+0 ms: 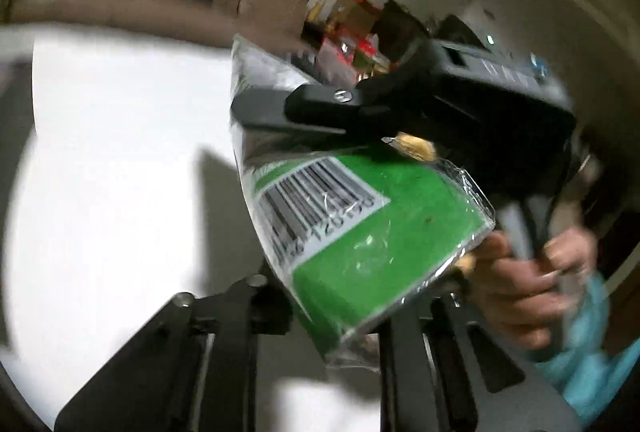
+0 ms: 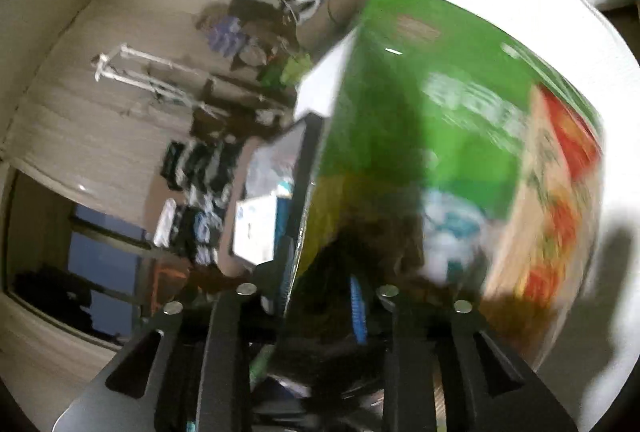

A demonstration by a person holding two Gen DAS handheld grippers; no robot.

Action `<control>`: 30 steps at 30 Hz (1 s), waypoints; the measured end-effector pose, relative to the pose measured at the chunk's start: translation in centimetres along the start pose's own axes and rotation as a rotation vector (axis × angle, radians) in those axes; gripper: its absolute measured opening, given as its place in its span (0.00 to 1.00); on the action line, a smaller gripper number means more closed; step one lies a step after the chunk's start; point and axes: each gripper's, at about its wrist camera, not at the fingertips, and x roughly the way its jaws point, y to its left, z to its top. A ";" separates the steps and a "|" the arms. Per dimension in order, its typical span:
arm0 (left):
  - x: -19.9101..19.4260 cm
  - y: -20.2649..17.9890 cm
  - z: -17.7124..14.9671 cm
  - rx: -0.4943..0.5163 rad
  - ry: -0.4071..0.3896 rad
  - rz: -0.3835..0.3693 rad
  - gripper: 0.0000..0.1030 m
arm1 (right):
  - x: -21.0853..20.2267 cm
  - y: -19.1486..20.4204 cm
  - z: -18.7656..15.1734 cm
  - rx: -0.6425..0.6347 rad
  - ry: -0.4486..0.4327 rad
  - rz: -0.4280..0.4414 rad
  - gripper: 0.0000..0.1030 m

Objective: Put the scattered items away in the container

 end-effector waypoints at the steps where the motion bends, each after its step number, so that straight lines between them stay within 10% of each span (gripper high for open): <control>1: 0.1 1.0 -0.8 -0.028 0.026 0.024 0.19 | 0.9 -0.4 -0.3 0.011 0.028 -0.013 0.31; 5: 0.3 4.3 -4.0 -0.092 0.093 0.088 0.19 | 3.2 -2.2 -0.9 0.046 0.112 -0.070 0.35; 9: 1.1 5.3 -4.2 -0.066 0.123 0.118 0.19 | 0.6 -4.1 -1.3 0.083 0.027 -0.179 0.71; 13: 2.0 5.6 -3.4 -0.084 0.125 0.099 0.29 | -2.5 -7.5 -3.4 0.163 -0.050 -0.220 0.81; 19: 3.4 5.8 -3.7 -0.134 0.159 0.049 0.26 | -5.2 -10.5 -4.0 0.288 -0.150 0.193 0.85; 22: 3.4 7.2 -3.6 -0.177 0.162 0.049 0.24 | -7.3 -10.2 -3.5 0.227 -0.229 0.078 0.91; 26: 3.1 9.8 -3.2 -0.255 0.158 0.030 0.24 | -5.6 -12.2 -3.5 0.212 -0.130 -0.366 0.92; 30: 3.4 11.1 -3.0 -0.339 0.161 -0.052 0.24 | -2.2 -15.7 -4.2 0.324 -0.017 -0.350 0.87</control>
